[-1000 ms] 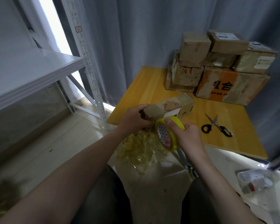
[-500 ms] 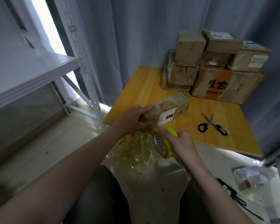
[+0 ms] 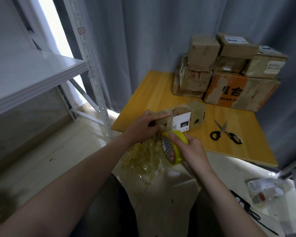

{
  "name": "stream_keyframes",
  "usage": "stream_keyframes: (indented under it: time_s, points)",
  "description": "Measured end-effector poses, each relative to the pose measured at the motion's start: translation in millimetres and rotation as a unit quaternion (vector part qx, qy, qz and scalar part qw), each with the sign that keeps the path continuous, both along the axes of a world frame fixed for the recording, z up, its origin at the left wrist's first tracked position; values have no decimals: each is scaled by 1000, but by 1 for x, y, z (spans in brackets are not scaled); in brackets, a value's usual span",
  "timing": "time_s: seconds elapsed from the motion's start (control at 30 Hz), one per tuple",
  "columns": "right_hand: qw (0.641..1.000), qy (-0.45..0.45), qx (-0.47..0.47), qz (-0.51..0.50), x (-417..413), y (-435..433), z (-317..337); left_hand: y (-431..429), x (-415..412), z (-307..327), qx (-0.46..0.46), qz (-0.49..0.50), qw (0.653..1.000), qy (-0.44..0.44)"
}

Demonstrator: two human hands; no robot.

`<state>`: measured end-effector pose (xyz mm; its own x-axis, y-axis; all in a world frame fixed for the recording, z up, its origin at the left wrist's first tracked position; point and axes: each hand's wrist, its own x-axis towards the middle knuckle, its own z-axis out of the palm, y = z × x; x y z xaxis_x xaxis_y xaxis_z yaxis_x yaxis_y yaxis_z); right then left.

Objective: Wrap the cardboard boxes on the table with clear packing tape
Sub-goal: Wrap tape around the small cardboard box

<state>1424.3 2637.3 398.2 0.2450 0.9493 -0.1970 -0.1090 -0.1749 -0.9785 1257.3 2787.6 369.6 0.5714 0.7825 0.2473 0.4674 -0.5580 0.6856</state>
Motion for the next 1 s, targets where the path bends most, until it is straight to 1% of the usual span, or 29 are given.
stream_keyframes:
  time_s: [0.1,0.13,0.2,0.27,0.33,0.43,0.5,0.57,0.6,0.63,0.7,0.77,0.8,0.87,0.93,1.0]
  points:
    - [999,-28,22,9,3,4,4,-2,2,6,1,-30,998,-49]
    - [999,-42,28,13,4,6,5,0,2,6,-11,-36,997,-64]
    - [996,-55,58,27,6,11,8,6,1,6,-71,-27,993,-87]
    - [989,-90,108,55,6,15,5,12,-1,4,-115,9,990,-87]
    - [979,-118,147,72,5,16,-6,15,-3,3,-116,40,991,-60]
    - [978,-106,178,28,2,24,-15,20,-4,9,-124,48,991,-17]
    - [977,-100,187,6,2,35,-14,21,-6,14,-166,34,985,-39]
    - [979,-96,179,-5,1,46,-7,20,-14,15,-225,25,971,-79]
    - [981,-93,172,-8,1,52,-4,21,-20,12,-239,24,967,-85]
    - [981,-98,166,-10,0,58,-2,21,-26,7,-241,20,967,-82]
    - [982,-108,156,-14,-4,68,3,22,-31,-6,-218,9,975,-52]
    - [981,-120,148,-24,-7,79,7,22,-25,-17,-181,28,983,-9]
    - [980,-132,145,-32,-9,83,8,22,-21,-21,-162,48,986,-5]
    - [978,-148,142,-40,-10,90,9,22,-14,-25,-136,74,987,-35]
    - [978,-147,141,-42,-11,94,8,26,-12,-30,-137,86,984,-70]
    - [976,-155,144,-45,-13,95,6,28,-12,-33,-139,99,982,-84]
